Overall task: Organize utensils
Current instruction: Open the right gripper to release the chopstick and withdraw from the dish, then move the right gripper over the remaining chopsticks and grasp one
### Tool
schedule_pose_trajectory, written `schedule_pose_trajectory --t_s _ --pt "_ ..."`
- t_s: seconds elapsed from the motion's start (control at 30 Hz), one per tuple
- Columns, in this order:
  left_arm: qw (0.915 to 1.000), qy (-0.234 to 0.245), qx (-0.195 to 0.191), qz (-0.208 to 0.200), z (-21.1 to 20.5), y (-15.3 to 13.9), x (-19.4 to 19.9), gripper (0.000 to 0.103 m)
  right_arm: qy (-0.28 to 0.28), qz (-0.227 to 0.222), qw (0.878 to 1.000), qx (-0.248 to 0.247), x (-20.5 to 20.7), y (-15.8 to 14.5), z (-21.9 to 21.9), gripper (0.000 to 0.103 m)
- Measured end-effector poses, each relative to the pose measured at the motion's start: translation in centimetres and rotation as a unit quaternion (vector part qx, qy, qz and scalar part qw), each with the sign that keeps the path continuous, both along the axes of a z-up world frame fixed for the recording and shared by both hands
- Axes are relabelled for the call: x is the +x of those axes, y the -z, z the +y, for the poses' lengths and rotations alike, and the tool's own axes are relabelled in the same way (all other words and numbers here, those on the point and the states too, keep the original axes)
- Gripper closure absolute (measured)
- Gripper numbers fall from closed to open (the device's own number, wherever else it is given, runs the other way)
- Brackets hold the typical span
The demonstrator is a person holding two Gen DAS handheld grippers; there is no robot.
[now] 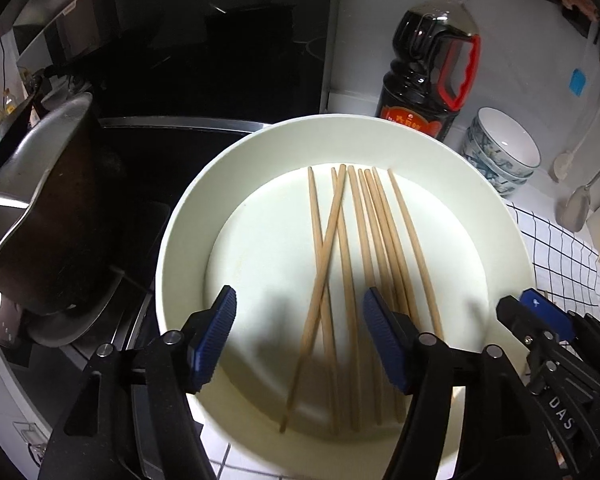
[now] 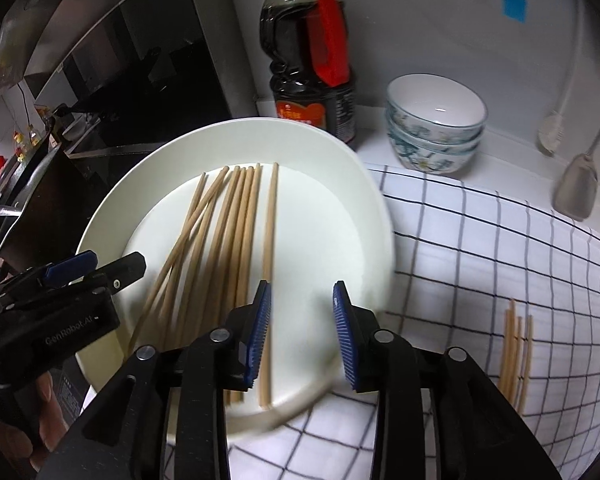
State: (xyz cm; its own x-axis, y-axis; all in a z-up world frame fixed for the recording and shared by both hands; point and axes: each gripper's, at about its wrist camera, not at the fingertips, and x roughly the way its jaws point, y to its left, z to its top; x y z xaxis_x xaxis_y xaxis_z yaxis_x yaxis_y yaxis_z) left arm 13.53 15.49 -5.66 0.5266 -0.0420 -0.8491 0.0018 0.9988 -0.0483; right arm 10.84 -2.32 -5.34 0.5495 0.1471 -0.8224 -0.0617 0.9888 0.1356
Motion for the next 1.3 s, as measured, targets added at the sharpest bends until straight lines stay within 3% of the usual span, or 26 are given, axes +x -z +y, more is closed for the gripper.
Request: schedule_pose_trajectory --t_s 0.3,0.73,1.0,1.3 --pt "1.0 0.001 -0.004 -0.007 -1.6 -1.5 -3.2 0.027 0.015 -0.012 1.0 0.001 -3.9 -1.3 -3.0 0.063" --pt "0.9985 0.054 -0.007 -0.01 -8.4 -1.9 -7.2 0.025 0.057 -0.011 0.998 -0.011 -9.7 -1.9 -9.3 0.061" --pt "0.9963 0.086 -0.008 0.0 -12.8 -0.9 -9.7 0.024 0.096 -0.005 0.995 -0.014 -13.0 -0.9 -13.3 0.058" --pt "0.9934 0.113 -0.004 0.02 -16.8 1.5 -11.4 0.021 0.129 0.021 0.991 -0.014 -15.3 2.6 -17.2 0.056"
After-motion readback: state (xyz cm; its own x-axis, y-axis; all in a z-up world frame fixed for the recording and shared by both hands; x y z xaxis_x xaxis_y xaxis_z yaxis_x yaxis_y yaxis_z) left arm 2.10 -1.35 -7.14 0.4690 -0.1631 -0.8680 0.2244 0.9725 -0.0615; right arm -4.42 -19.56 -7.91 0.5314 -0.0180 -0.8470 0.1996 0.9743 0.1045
